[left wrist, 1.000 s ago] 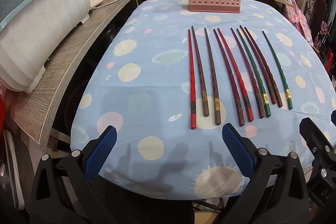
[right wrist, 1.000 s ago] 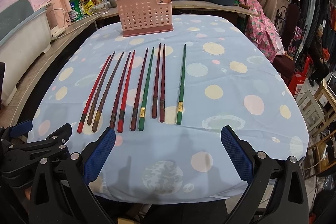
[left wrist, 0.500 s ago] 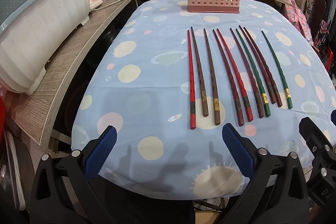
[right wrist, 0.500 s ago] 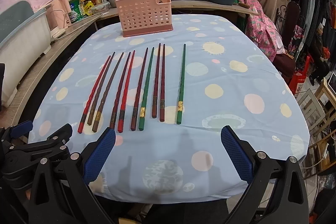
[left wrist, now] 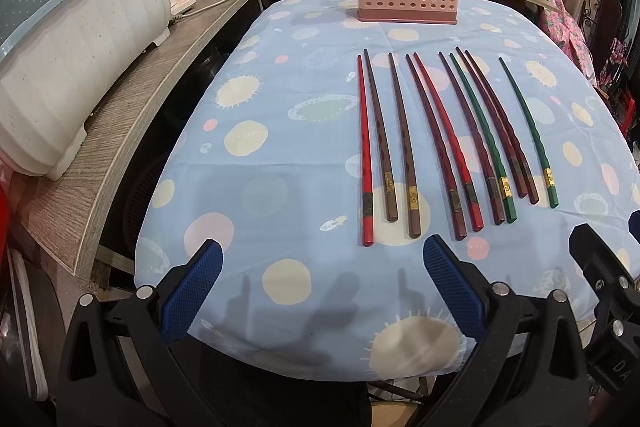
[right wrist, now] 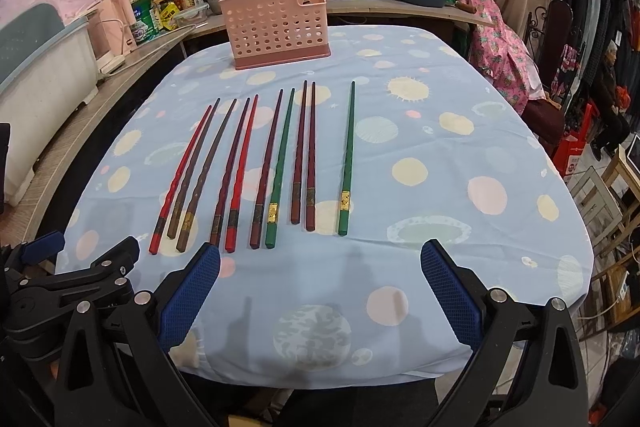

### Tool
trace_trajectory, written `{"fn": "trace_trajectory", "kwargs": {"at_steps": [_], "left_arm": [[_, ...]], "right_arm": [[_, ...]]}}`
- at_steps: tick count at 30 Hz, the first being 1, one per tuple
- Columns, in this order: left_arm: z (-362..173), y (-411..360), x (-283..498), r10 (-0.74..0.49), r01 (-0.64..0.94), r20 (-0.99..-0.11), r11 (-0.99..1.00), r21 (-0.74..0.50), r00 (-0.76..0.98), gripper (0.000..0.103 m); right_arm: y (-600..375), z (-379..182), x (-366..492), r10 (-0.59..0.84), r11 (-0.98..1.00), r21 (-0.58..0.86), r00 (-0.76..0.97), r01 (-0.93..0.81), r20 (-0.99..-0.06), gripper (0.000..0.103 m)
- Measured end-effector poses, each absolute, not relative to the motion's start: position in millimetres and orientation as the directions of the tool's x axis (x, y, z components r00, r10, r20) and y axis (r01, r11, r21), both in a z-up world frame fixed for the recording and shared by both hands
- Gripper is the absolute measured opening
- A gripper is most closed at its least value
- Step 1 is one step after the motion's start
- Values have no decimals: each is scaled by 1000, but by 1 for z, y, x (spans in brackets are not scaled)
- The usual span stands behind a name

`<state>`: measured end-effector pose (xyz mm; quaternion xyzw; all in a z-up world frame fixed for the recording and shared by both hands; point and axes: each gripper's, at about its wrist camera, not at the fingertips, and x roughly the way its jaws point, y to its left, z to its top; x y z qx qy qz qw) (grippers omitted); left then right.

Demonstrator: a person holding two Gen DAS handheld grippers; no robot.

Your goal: Organize utensils

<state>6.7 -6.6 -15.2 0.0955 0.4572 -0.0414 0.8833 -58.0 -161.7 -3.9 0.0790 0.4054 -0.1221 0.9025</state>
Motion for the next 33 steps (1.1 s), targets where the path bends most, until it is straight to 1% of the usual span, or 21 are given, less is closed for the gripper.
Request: {"fn": "trace_trajectory", "kwargs": {"at_steps": [4, 13, 22, 27, 29, 30, 32, 33], "left_arm": [[-16, -5, 9, 9, 162, -816, 979, 125, 577, 96], [-35, 12, 36, -29, 124, -842, 991, 46, 539, 96], [-59, 8, 52, -20, 141, -854, 988, 62, 521, 95], [-67, 7, 56, -13, 141, -856, 987, 70, 517, 95], [-67, 6, 58, -11, 142, -853, 987, 75, 522, 95], [-67, 6, 59, -10, 141, -852, 987, 76, 524, 95], [-67, 7, 61, -11, 136, -852, 988, 71, 524, 95], [-67, 7, 62, -12, 133, -852, 989, 67, 523, 96]], "right_arm": [[-162, -6, -56, -161, 957, 39, 636, 289, -754, 96], [-186, -13, -41, -180, 944, 49, 634, 326, -752, 96], [-205, -27, -13, -175, 941, 59, 626, 335, -760, 96], [-211, -37, 0, -172, 942, 54, 614, 331, -770, 84], [-213, -42, 5, -164, 942, 58, 606, 330, -779, 77], [-213, -44, 7, -159, 942, 62, 602, 329, -783, 76], [-215, -48, 8, -145, 943, 73, 601, 324, -786, 68], [-215, -49, 9, -142, 944, 74, 597, 322, -789, 66]]}}
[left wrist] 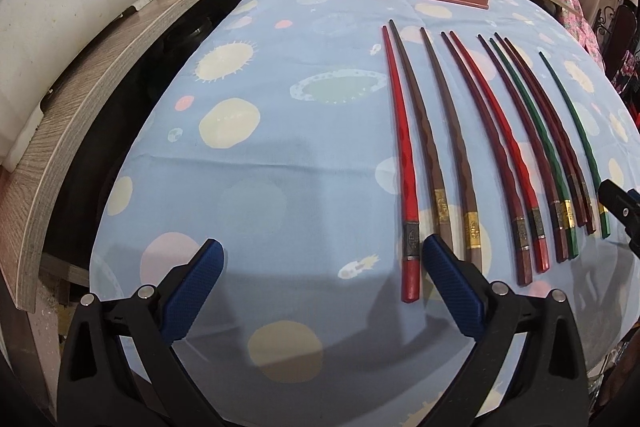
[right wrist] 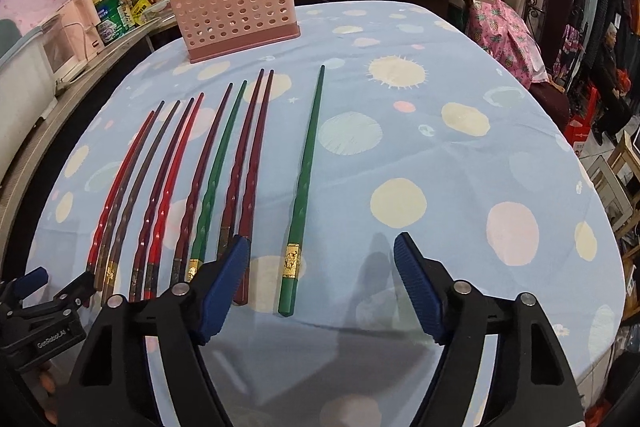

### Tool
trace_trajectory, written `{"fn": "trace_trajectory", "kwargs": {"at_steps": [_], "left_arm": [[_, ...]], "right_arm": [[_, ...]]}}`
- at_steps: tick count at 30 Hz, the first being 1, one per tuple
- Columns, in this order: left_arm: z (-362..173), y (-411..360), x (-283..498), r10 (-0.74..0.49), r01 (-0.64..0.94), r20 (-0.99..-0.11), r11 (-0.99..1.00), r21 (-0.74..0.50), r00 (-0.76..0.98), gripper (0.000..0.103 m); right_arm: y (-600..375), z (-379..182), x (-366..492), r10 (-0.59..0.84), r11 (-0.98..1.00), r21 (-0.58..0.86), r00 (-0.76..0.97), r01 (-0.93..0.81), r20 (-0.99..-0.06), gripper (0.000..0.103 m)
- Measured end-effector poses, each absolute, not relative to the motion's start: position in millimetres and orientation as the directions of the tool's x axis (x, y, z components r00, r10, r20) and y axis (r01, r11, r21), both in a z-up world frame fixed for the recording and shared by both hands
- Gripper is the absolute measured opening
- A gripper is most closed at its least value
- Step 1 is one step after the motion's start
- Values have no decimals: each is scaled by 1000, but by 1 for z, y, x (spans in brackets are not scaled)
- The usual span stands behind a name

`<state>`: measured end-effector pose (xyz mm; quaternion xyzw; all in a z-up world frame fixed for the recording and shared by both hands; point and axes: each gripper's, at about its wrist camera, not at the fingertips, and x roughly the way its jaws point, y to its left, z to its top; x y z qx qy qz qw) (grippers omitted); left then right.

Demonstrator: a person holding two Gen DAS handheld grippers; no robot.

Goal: Organize utensils
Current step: 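Grasp a red chopstick with the left tool while the right tool grasps a green chopstick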

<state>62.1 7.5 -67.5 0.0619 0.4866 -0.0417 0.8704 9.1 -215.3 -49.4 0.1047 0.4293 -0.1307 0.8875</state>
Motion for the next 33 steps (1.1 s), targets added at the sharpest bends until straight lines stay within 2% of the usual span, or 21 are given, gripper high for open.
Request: {"fn": "trace_trajectory", "kwargs": {"at_steps": [2, 5, 9, 11, 12, 14, 16, 17, 19, 25, 33], "left_arm": [[-67, 8, 63, -22, 131, -854, 990, 54, 520, 94], [-66, 8, 64, -60, 144, -858, 990, 16, 510, 85], [-64, 4, 62, -93, 175, -858, 985, -4, 506, 66], [-63, 2, 61, -102, 188, -855, 982, -5, 508, 58], [-62, 2, 60, -106, 194, -855, 981, -7, 508, 52], [-61, 1, 58, -115, 207, -854, 978, -9, 507, 40], [-60, 0, 58, -125, 217, -856, 976, -16, 501, 23], [-59, 0, 57, -131, 223, -857, 975, -19, 498, 19], [-59, 0, 56, -137, 229, -859, 973, -24, 493, 9], [-49, 8, 57, -159, 218, -858, 974, -56, 488, 8], [-9, 21, 58, -191, 203, -822, 975, -94, 536, 7]], "right_arm": [[-215, -53, 10, -135, 947, 71, 591, 313, -796, 55], [-211, -54, 9, -150, 953, 45, 597, 299, -788, 50], [-207, -55, 7, -164, 959, 17, 601, 284, -782, 42], [-208, -54, 6, -159, 960, 21, 604, 279, -781, 34], [-209, -54, 5, -158, 960, 21, 604, 278, -781, 33], [-210, -54, 4, -154, 960, 25, 602, 278, -783, 23], [-211, -54, 3, -139, 962, 37, 601, 272, -787, 15], [-211, -54, 2, -133, 962, 43, 600, 268, -789, 10], [-211, -53, 1, -127, 963, 45, 596, 264, -793, 8], [-210, -38, -7, -117, 966, 55, 611, 255, -783, 7], [-214, 13, -14, -121, 964, 79, 688, 252, -716, 7]]}}
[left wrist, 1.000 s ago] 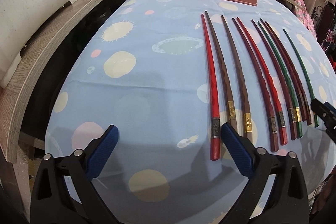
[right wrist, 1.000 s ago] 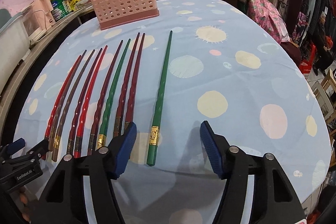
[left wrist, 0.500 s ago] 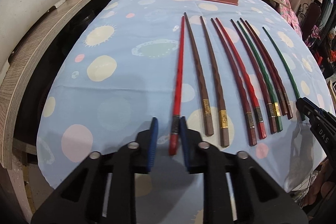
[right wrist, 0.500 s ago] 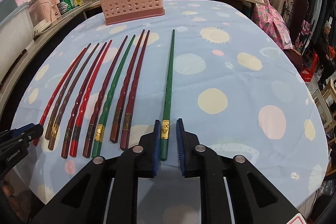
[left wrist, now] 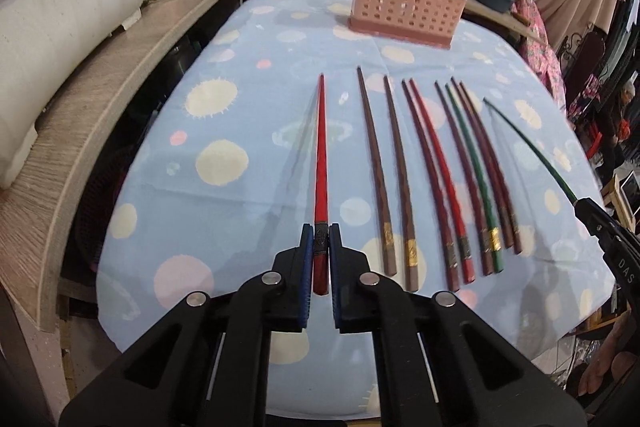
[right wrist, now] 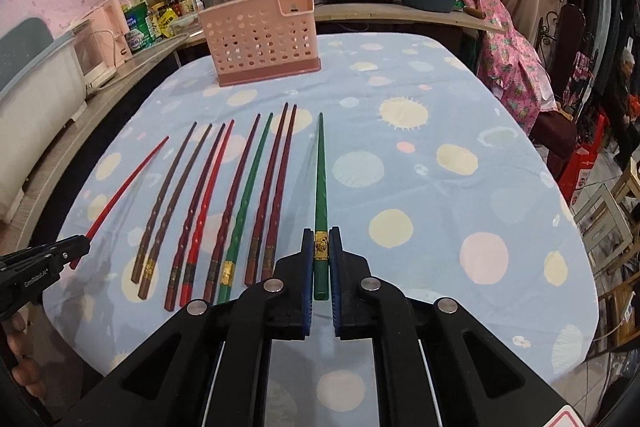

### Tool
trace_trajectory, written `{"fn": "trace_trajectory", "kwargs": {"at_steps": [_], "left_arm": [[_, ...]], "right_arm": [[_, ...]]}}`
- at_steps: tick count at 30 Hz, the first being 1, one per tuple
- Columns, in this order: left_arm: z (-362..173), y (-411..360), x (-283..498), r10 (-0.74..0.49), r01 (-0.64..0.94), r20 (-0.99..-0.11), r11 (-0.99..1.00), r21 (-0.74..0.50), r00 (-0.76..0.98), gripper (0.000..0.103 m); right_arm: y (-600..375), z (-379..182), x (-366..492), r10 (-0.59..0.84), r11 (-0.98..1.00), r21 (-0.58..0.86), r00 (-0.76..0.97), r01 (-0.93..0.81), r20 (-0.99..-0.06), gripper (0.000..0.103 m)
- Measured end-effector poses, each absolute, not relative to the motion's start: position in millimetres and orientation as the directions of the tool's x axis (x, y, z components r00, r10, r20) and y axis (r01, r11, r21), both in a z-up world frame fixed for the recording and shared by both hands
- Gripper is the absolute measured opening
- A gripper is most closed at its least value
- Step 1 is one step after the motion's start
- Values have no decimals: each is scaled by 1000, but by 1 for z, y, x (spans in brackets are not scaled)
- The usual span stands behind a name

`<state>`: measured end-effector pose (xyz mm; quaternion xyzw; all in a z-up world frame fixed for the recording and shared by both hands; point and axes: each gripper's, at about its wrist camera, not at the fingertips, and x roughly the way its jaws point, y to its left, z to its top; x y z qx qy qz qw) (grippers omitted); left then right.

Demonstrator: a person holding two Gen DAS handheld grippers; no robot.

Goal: Organize utensils
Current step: 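Grasp a red chopstick with the left tool while the right tool grasps a green chopstick, then lift both chopsticks into the pink basket and open both tools while carrying them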

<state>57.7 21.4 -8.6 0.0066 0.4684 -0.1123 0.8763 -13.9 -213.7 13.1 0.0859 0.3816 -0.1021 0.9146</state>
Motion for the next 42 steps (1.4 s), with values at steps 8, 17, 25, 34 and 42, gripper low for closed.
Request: {"fn": "trace_trajectory", "kwargs": {"at_steps": [8, 17, 25, 34, 42], "left_arm": [[54, 28, 79, -230, 197, -750, 971, -135, 620, 7], [109, 21, 135, -242, 184, -695, 970, -158, 677, 7], [167, 8, 194, -294, 196, -626, 955, -222, 723, 7], [239, -17, 248, -311, 220, -484, 946, -236, 818, 7], [268, -34, 299, -303, 216, -369, 941, -259, 879, 7]], "right_arm": [[-233, 76, 6, -118, 959, 131, 775, 251, -621, 7], [-261, 131, 53, -99, 952, 195, 839, 237, -535, 7], [-280, 175, 105, -85, 951, 228, 882, 211, -464, 7], [-294, 238, 173, -63, 950, 268, 940, 159, -335, 7], [-304, 261, 245, -49, 943, 303, 959, 137, -281, 7]]}}
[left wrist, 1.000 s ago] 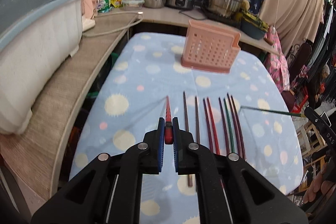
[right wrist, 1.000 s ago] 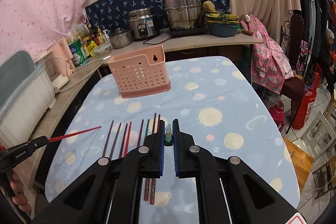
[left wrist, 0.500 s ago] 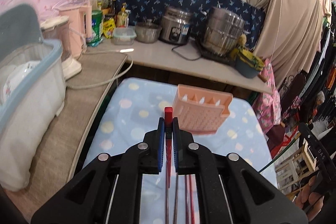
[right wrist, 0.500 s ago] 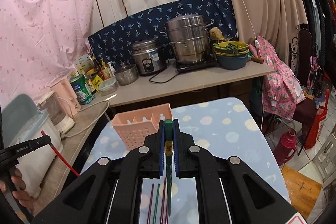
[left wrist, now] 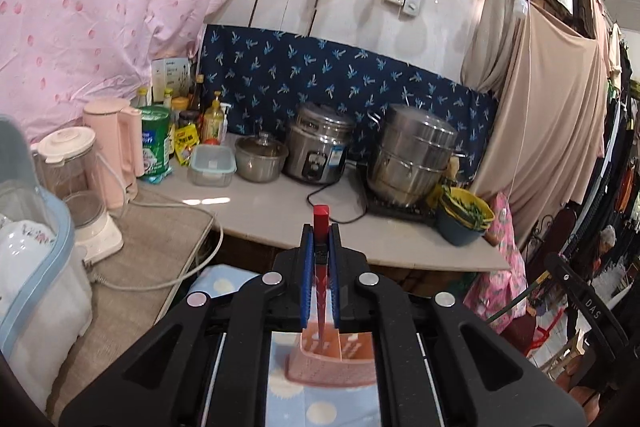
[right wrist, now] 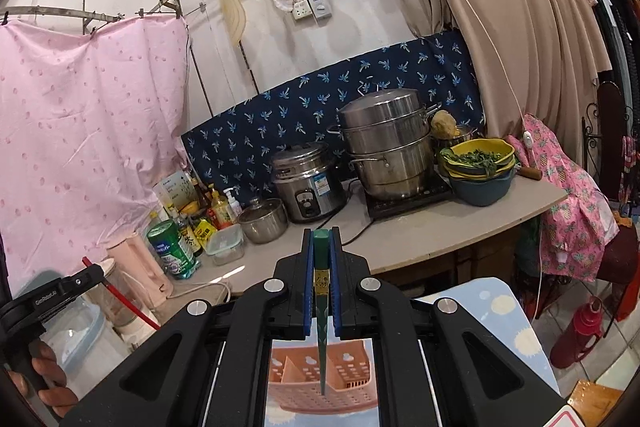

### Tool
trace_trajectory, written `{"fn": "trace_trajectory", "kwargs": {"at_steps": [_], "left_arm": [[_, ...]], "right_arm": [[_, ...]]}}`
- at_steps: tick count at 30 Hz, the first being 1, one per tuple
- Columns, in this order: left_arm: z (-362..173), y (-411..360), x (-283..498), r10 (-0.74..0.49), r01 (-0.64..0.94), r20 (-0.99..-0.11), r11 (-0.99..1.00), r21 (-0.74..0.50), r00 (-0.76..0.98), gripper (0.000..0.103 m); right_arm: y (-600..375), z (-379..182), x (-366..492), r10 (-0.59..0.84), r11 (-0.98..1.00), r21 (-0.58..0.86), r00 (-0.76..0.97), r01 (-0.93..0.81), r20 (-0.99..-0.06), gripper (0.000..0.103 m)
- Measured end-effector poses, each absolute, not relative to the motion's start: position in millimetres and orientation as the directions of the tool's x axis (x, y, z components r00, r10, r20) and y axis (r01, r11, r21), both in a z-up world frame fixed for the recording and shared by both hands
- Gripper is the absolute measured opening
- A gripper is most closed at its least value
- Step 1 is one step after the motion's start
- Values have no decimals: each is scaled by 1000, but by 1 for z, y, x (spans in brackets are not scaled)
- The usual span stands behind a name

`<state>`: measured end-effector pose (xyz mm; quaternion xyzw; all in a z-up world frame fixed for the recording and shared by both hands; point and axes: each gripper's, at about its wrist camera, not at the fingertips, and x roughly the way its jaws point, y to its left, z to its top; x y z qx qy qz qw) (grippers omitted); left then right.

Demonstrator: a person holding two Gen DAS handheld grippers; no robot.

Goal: Organize utensils
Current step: 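Lift both chopsticks into the pink basket and open both tools while carrying them, then withdraw both open tools from the basket back to the remaining chopsticks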

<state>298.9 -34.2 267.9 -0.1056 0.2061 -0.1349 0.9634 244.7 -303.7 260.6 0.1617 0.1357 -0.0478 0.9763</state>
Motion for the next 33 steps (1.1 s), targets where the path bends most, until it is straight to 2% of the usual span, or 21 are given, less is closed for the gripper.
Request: {"fn": "trace_trajectory", "kwargs": {"at_steps": [4, 17, 20, 22, 24, 29, 33], "left_arm": [[254, -46, 321, -281, 199, -381, 950, -239, 881, 7], [165, -52, 363, -289, 182, -512, 951, -250, 809, 7], [158, -48, 359, -268, 165, -529, 958, -234, 805, 10], [157, -45, 354, -253, 151, -538, 962, -227, 804, 27], [159, -43, 347, -243, 143, -533, 965, -221, 810, 36], [167, -39, 320, -218, 147, -522, 974, -174, 825, 40], [170, -32, 293, -200, 139, -512, 978, -155, 835, 50]], "right_arm": [[-306, 241, 275, -64, 944, 288, 943, 164, -325, 7], [-309, 149, 315, -61, 944, 256, 873, 208, -483, 8], [-306, 148, 307, -82, 945, 241, 875, 220, -477, 15], [-306, 151, 298, -85, 943, 248, 880, 222, -467, 22], [-304, 154, 288, -88, 943, 249, 886, 222, -456, 29], [-294, 164, 249, -103, 950, 228, 901, 215, -421, 53], [-280, 167, 217, -97, 959, 203, 901, 199, -423, 55]]}}
